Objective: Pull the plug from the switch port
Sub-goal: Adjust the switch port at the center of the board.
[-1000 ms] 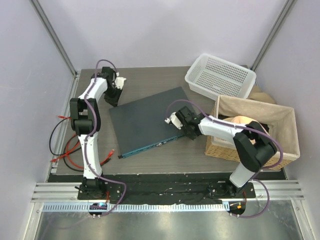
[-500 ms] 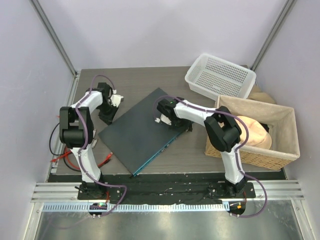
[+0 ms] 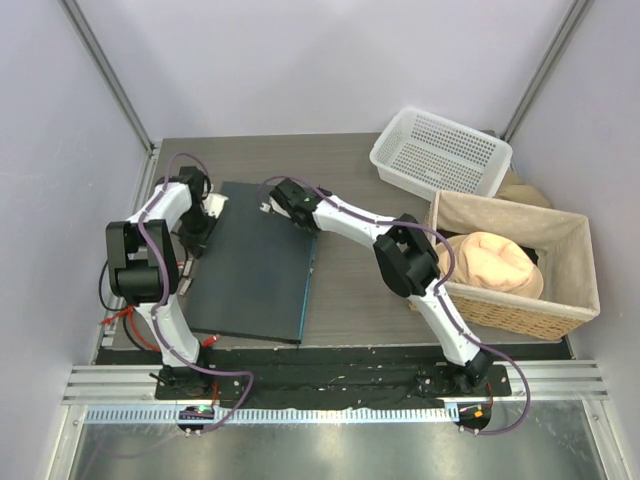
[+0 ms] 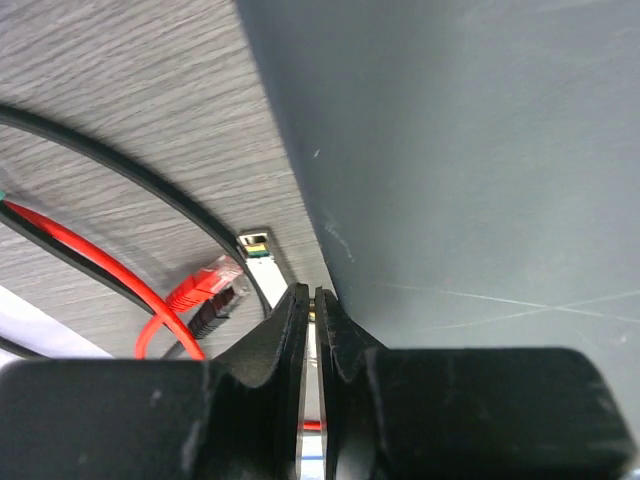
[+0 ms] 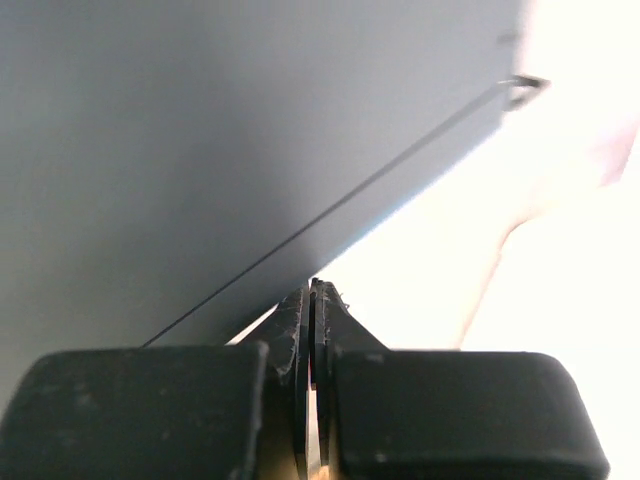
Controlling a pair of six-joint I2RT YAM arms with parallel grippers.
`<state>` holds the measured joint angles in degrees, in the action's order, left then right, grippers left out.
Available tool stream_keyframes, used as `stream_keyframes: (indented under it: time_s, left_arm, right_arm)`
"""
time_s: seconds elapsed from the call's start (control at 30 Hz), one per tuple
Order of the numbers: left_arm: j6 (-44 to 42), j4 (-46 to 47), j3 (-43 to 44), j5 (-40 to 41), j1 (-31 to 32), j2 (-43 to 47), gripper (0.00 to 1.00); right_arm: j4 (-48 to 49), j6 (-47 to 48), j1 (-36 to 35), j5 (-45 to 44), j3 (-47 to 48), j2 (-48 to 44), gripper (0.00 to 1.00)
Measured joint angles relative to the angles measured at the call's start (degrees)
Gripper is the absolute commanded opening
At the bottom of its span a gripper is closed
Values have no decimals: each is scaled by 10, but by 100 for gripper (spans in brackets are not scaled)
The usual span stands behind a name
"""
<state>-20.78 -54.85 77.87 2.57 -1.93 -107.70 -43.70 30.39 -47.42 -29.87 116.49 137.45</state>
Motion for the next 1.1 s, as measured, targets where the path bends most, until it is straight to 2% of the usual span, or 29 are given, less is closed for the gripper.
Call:
stream_keyframes:
  time_s: [0.13, 0.23, 0.27, 0.3, 0.33, 0.37, 0.43, 0.5, 0.6, 0.63, 0.67, 0.83, 0.93, 1.03, 1.1]
  left_arm:
    - [16, -26, 25, -11, 6, -5, 17]
    - [29, -40, 46, -42, 10, 2, 17]
    - [36, -42, 50, -68, 14, 8, 17]
    - [41, -42, 54, -93, 20, 17, 17]
    - [41, -42, 56, -118, 26, 30, 17]
    - [40, -41, 56, -141, 30, 47, 22]
    - [35, -37, 55, -195, 37, 88, 28]
    - [22, -25, 47, -245, 39, 135, 30]
    - [4, -21, 37, -304, 39, 178, 30]
    - [-4, -24, 37, -317, 39, 179, 30]
    - [-10, -27, 37, -325, 39, 173, 30]
    - [-36, -55, 36, -309, 38, 90, 29]
    - [-40, -72, 28, -294, 37, 64, 28]
    - [-45, -89, 23, -286, 37, 64, 28]
    - [-52, -92, 15, -281, 37, 64, 28]
  right_arm:
    - [94, 8, 16, 23, -43, -30, 1]
    - [125, -8, 38, 84, -105, -89, 30]
    - [129, -20, 46, 117, -129, -120, 46]
    - [128, -31, 59, 161, -155, -156, 56]
    - [135, -42, 76, 213, -189, -201, 63]
    - [144, -48, 94, 258, -227, -252, 71]
    - [162, -55, 136, 341, -312, -366, 74]
    - [188, -52, 176, 402, -395, -479, 75]
    - [221, -39, 181, 490, -492, -579, 76]
    - [231, -35, 176, 520, -517, -592, 83]
    - [242, -31, 173, 550, -540, -595, 99]
    - [290, -38, 189, 657, -622, -514, 96]
    - [368, -58, 206, 692, -678, -483, 87]
    - [463, -71, 213, 710, -720, -472, 72]
    - [519, -77, 213, 721, -723, -454, 69]
